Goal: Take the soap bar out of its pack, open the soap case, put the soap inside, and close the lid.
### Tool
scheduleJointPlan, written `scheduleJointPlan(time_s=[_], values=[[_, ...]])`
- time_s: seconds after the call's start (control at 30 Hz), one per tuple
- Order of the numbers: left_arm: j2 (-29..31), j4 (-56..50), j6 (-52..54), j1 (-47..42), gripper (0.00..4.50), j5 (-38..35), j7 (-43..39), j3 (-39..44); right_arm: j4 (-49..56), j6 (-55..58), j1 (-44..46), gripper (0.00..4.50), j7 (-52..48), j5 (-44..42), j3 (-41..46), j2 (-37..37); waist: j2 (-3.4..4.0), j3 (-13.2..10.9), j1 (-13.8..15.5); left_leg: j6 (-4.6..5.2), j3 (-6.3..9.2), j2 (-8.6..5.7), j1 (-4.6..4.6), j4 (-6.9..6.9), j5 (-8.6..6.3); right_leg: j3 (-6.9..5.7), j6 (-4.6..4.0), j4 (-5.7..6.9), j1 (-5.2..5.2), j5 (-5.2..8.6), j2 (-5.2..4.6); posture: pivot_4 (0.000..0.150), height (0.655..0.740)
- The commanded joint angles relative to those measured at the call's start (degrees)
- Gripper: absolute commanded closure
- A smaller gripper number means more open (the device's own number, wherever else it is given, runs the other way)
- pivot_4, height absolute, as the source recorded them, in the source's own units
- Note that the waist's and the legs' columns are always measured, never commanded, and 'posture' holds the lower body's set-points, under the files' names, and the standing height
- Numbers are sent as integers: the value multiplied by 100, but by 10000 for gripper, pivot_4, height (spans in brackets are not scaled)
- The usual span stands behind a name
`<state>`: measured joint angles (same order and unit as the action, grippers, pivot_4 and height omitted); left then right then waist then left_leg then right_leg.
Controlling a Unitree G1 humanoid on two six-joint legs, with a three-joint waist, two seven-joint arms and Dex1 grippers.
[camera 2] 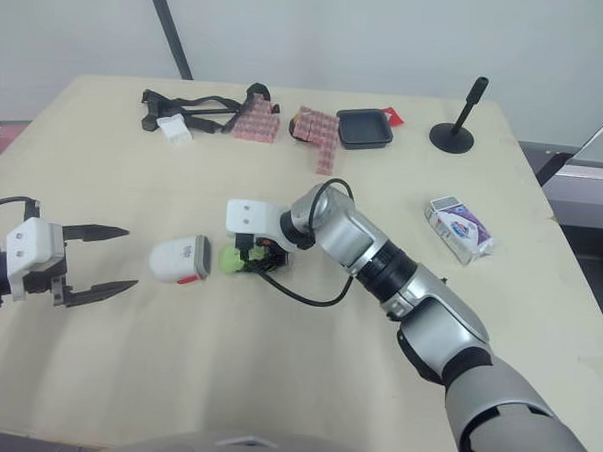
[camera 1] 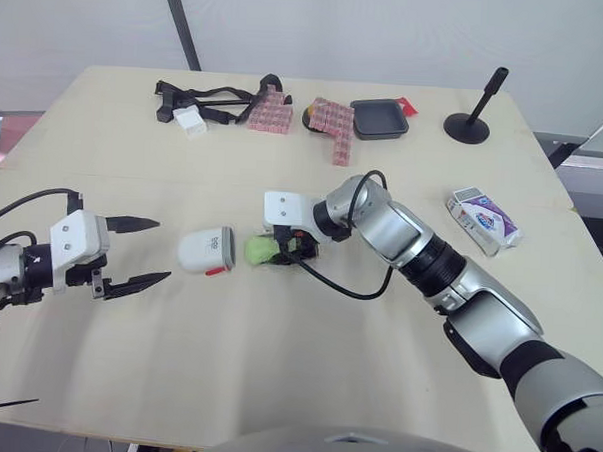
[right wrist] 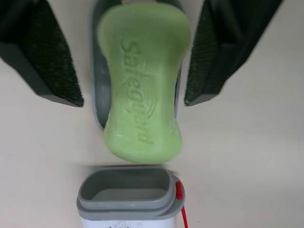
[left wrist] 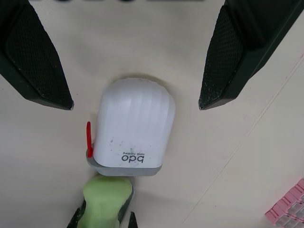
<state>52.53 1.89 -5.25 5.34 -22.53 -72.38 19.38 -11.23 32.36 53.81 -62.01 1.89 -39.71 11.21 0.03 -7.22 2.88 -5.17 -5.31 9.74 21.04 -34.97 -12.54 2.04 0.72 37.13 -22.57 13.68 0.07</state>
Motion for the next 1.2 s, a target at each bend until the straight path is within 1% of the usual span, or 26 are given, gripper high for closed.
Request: scheduleJointPlan(time_s=[0.03,0.2,0.37,0.5,0.53,0.6,0.7,0.8,0.9,0.97,1.2], values=[[42,-41,-51,-32,0,10,29,52,134,-102,21,312,-22,6,183,14,0,0,-1,0,0,0,0,0,0,0,0,0,0,0,0,1500,7400],[44,-10,-68,-71,0,33,31,22,365,-43,1,312,-75,-77,297,113,0,0,2,0,0,0,0,0,0,-1,0,1,0,0,0,1500,7400],[40,-83,18,-127,0,0,32,-31,1122,118,-286,312,-214,-600,953,447,-3,2,32,1,0,1,1,-1,0,-2,0,0,0,0,0,1500,7400],[-1,-167,168,-284,0,-142,60,-56,1919,34,-959,312,-316,-1305,1739,738,-10,6,74,1,0,2,2,0,0,-2,0,-1,1,0,0,1500,7400],[-24,-239,282,-350,0,-219,80,-82,2126,-65,-1252,312,-164,-1600,2140,655,-10,6,81,1,0,2,2,0,0,-1,0,-1,1,0,-1,1500,7400],[-64,-354,453,-448,0,-329,98,-119,2445,-160,-1679,312,16,-2001,2645,588,-10,6,83,1,0,3,1,-3,0,0,0,2,0,0,0,1500,7400],[-147,-601,731,-615,0,-492,127,-245,2971,131,-2268,312,-58,-2639,3177,843,-10,6,94,0,-1,3,0,-2,0,2,-1,2,0,0,-1,1500,7400],[-220,-759,911,-707,0,-565,120,-352,3256,373,-2557,312,17,-3132,3487,1006,-10,6,89,1,0,2,-2,-2,0,3,-1,-2,4,0,-1,1500,7400],[-226,-672,884,-768,0,-453,50,-473,3375,491,-2641,312,190,-3386,3580,1033,-10,6,27,-3,-2,0,-3,2,2,9,-5,-12,7,3,2,1500,7400],[-204,-548,819,-815,0,-383,-16,-533,3390,499,-2661,312,274,-3400,3514,1081,-10,6,-1,-9,-3,0,-4,8,6,10,-8,-13,10,4,2,1500,7400],[95,150,554,-1072,0,65,-308,-749,3138,-179,-2678,312,329,-2620,2690,1307,-10,6,6,-3,-1,-1,-19,9,13,5,-9,-15,13,5,1,1500,7400]])
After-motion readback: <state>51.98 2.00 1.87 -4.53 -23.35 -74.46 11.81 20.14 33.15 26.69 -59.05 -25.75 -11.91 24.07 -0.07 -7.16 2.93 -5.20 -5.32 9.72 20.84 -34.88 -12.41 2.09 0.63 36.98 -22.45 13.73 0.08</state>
